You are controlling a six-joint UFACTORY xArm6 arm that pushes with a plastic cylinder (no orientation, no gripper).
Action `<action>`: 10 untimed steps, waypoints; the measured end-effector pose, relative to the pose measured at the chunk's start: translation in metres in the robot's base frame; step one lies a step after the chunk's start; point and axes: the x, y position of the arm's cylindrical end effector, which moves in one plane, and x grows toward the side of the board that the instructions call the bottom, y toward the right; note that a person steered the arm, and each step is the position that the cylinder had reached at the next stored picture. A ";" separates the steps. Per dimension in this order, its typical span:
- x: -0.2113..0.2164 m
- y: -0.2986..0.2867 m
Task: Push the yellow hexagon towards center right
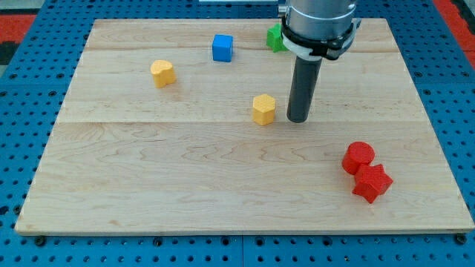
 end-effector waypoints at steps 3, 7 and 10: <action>0.014 0.001; -0.037 -0.030; -0.101 0.007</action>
